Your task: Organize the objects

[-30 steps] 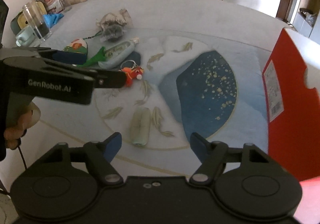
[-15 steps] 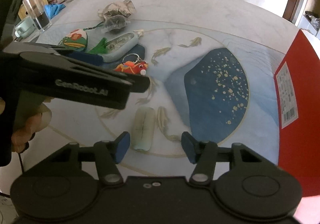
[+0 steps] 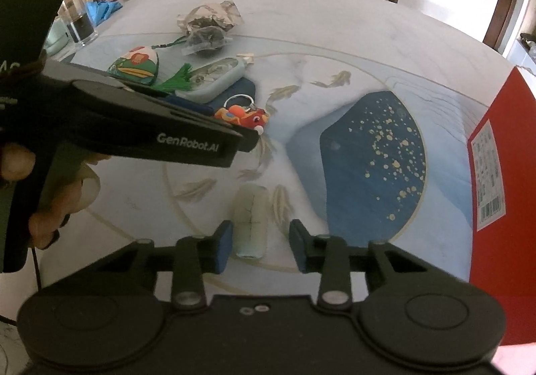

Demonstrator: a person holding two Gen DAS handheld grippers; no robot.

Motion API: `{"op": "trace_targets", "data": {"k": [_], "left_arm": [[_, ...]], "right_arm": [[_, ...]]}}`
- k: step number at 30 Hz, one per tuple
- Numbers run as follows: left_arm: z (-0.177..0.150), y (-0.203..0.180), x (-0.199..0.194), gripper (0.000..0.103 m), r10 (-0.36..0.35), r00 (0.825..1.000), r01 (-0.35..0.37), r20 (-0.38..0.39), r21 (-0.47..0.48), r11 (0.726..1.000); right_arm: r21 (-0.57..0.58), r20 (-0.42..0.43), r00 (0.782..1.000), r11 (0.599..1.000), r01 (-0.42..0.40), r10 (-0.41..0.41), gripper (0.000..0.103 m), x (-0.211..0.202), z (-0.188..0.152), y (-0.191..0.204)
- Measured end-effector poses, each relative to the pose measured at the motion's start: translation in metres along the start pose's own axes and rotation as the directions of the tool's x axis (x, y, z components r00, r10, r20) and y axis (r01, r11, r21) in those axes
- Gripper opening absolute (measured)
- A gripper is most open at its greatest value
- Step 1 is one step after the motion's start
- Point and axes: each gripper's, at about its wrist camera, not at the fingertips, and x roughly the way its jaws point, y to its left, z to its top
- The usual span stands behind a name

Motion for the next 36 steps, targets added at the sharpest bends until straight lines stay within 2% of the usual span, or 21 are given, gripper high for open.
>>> {"op": "trace_targets", "data": {"k": [3,6,18,32,33,35,36], "left_arm": [[0.001,0.001,0.0,0.033,0.011,1.0,-0.011,-0.005,0.0,1.0],[0.001,0.002,0.0,0.032,0.007,1.0,-0.007,-0.007,-0.008,1.0],[-0.003,-0.003,-0.011,0.029,0.0,1.0,0.0,-0.027,-0.003,1.0],[-0.001,-0.016,-0.061,0.029,-0.057,0.998,0.056,-0.028,-0.028,0.998],[-0.001,-0.018,-0.065,0.028,-0.058,0.998,0.058,-0.021,-0.026,0.998],[0.001,-0.024,-0.075,0.015,-0.056,0.998,0.056,0.0,-0.012,0.998],[0.003,-0.027,-0.079,0.015,-0.057,0.998,0.057,0.007,-0.005,0.998]], "right_arm": [[0.0,-0.005,1.0,1.0,-0.012,0.012,0.021,-0.001,0.0,0.0],[0.009,-0.008,1.0,1.0,-0.013,0.013,0.019,-0.003,-0.001,-0.001],[0.141,0.029,1.0,0.99,-0.001,-0.003,0.019,-0.035,-0.007,-0.029],[0.234,0.093,0.995,0.972,0.017,-0.039,0.019,-0.096,-0.014,-0.062],[0.238,0.1,0.994,0.971,0.018,-0.043,0.019,-0.101,-0.015,-0.064],[0.245,0.116,0.992,0.969,0.011,-0.041,0.019,-0.111,-0.015,-0.069],[0.25,0.123,0.992,0.968,0.01,-0.042,0.019,-0.116,-0.015,-0.072]]}}
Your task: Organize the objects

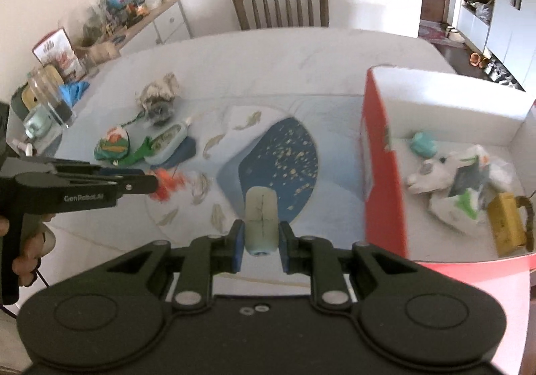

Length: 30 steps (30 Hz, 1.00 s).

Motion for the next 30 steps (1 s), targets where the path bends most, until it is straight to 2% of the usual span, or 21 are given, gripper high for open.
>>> {"op": "trace_targets", "data": {"k": [5,10,11,13,14,15,17,23,30], "left_arm": [[0.006,-0.02,-0.007,0.015,0.015,1.0,-0.017,0.026,0.071,0.997],[0.001,-0.019,0.003,0.017,0.001,1.0,-0.002,0.01,0.055,0.999],[-0.001,-0.02,0.006,0.021,0.002,1.0,-0.002,-0.002,0.054,0.999],[-0.006,-0.02,0.011,0.038,0.014,1.0,-0.013,-0.012,0.053,0.999],[-0.009,-0.021,0.014,0.06,0.013,1.0,-0.013,-0.015,0.052,0.999],[-0.011,-0.021,0.016,0.076,0.015,1.0,-0.014,-0.013,0.05,0.999],[-0.015,-0.021,0.019,0.077,0.02,1.0,-0.02,-0.006,0.052,0.998],[-0.024,-0.022,0.047,0.077,0.073,0.996,-0.068,-0.058,0.086,0.994],[-0.03,-0.027,0.06,0.076,0.109,0.992,-0.104,-0.061,0.079,0.991]], "right_arm": [[0.0,0.036,0.999,1.0,-0.006,0.006,0.019,-0.016,0.006,-0.014],[-0.003,0.04,0.999,1.0,-0.019,0.019,0.019,-0.021,0.006,-0.025],[-0.001,0.039,0.999,1.0,-0.022,0.022,0.019,-0.022,0.006,-0.027],[0.004,0.039,0.999,1.0,-0.031,0.031,0.019,-0.024,0.006,-0.032],[0.004,0.04,0.999,0.999,-0.032,0.032,0.019,-0.026,0.006,-0.033],[0.004,0.041,0.999,0.999,-0.033,0.033,0.019,-0.027,0.006,-0.035],[0.005,0.043,0.999,0.999,-0.033,0.033,0.019,-0.03,0.006,-0.038],[0.023,0.065,0.998,0.999,-0.022,0.02,0.019,-0.046,0.011,-0.055],[0.049,0.087,0.996,0.999,0.014,-0.018,0.019,-0.057,0.015,-0.081]]}}
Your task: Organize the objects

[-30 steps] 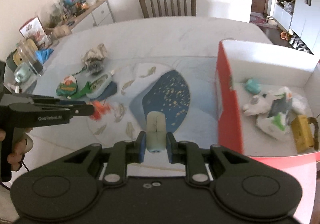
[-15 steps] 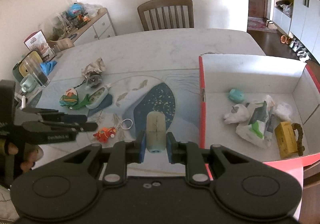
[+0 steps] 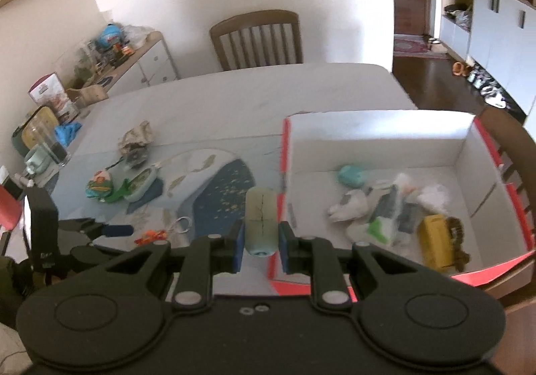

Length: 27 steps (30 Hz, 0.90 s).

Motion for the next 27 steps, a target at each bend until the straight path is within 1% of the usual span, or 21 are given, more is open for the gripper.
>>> {"op": "trace_targets", "data": {"k": [2,3,7,8,9,12,16,21,27], "left_arm": [[0.0,0.001,0.003,0.072,0.009,1.0,-0.009,-0.006,-0.018,1.0],[0.0,0.001,0.004,0.066,0.017,1.0,-0.017,-0.01,-0.026,1.0],[-0.001,0.0,0.007,0.051,0.048,0.999,-0.049,-0.012,-0.033,0.998],[0.0,-0.001,0.007,0.043,0.052,0.999,-0.053,-0.01,-0.033,0.998],[0.0,-0.002,0.006,0.038,0.06,0.998,-0.06,-0.009,-0.033,0.998],[0.0,-0.005,0.006,0.037,0.079,0.997,-0.079,-0.009,-0.035,0.996],[0.0,-0.011,0.004,0.037,0.096,0.995,-0.097,-0.008,-0.062,0.993],[0.007,-0.02,-0.006,0.037,0.099,0.995,-0.098,0.003,-0.099,0.99],[0.025,-0.04,-0.034,0.037,0.081,0.995,-0.074,0.051,-0.131,0.989]], "right_arm": [[0.006,0.004,1.0,1.0,0.009,-0.009,0.019,-0.001,0.001,-0.007],[0.006,0.005,1.0,1.0,0.012,-0.012,0.019,-0.001,0.001,-0.01],[0.012,0.004,1.0,1.0,0.024,-0.024,0.019,-0.002,0.003,-0.025],[0.014,0.003,1.0,1.0,0.027,-0.027,0.019,-0.002,0.003,-0.029],[0.013,0.003,1.0,0.999,0.029,-0.029,0.019,-0.002,0.003,-0.032],[0.017,0.0,0.999,0.999,0.037,-0.037,0.019,-0.001,0.004,-0.043],[0.022,-0.004,0.999,0.999,0.047,-0.047,0.019,0.0,0.007,-0.061],[0.028,-0.008,0.998,0.998,0.058,-0.058,0.019,0.001,0.009,-0.083],[0.034,-0.008,0.998,0.998,0.057,-0.056,0.019,0.002,0.011,-0.109]]}}
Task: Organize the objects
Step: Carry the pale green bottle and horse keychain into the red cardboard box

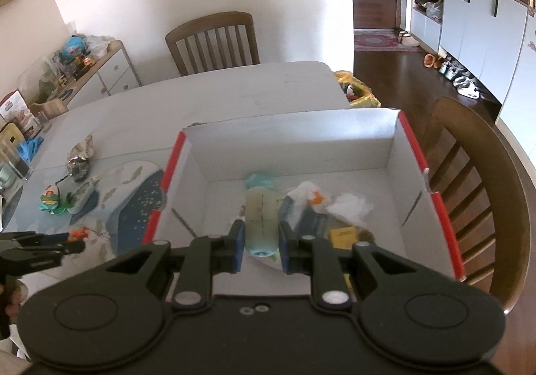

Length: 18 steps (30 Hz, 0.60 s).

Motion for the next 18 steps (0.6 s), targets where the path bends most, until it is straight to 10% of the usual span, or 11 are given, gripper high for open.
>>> {"op": "trace_targets", "data": {"k": [18], "left_arm": [[0.068,-0.123,-0.043,0.037,-0.169,0.98,0.153,0.108,0.141,0.978]], "right_arm": [[0.009,-0.007,1.0,1.0,-0.022,0.022,0.019,0.003,0.0,-0.055]]}}
